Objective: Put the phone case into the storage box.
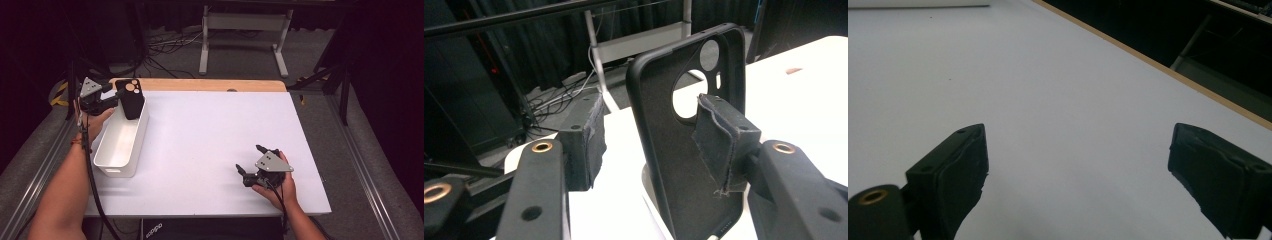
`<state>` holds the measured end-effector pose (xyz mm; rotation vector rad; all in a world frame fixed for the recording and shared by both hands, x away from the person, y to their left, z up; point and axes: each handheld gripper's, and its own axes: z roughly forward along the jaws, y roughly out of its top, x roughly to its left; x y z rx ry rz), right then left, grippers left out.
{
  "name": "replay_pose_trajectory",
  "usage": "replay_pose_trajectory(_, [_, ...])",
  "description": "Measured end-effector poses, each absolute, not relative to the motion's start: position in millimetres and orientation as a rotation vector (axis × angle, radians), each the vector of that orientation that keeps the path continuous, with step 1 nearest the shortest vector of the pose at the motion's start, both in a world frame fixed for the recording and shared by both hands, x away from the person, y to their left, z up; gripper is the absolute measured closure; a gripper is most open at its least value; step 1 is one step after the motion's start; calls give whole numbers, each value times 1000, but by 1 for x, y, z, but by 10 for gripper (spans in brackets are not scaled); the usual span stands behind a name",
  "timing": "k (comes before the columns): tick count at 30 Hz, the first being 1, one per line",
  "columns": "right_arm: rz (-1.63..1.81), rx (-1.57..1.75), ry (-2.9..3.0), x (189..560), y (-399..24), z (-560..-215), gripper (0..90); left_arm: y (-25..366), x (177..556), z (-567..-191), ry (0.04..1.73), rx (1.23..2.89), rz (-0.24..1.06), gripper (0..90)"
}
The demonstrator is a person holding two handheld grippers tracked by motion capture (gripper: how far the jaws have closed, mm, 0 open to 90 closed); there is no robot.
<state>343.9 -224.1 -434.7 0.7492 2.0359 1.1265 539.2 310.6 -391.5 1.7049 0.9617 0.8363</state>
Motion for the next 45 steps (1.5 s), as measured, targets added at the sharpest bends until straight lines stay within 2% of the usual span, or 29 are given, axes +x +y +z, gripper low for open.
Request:
replay_pose_trajectory(4, [1129, 747, 2033, 344, -225, -434, 100, 310, 538, -390, 968, 1702, 841, 394])
replay_pose_trajectory(8, [1133, 743, 2030, 343, -225, -433, 100, 311, 537, -390, 987, 1701, 833, 292])
replay_pose_trajectory(11, [1136, 741, 2029, 343, -225, -433, 100, 311, 535, -389, 987, 1709, 836, 257])
replay_pose_trajectory(15, [1136, 734, 2014, 343, -225, -432, 109, 312, 531, -386, 985, 1701, 840, 153])
replay_pose_trajectory(18, [1140, 725, 2008, 342, -225, -431, 111, 314, 528, -383, 985, 1690, 834, 113])
replay_pose_trajectory(31, [1152, 703, 2023, 342, -227, -429, 108, 308, 503, -369, 944, 1695, 869, 46])
replay_pose_trajectory(45, [1164, 694, 2024, 342, -233, -426, 107, 301, 468, -356, 878, 1619, 823, 47])
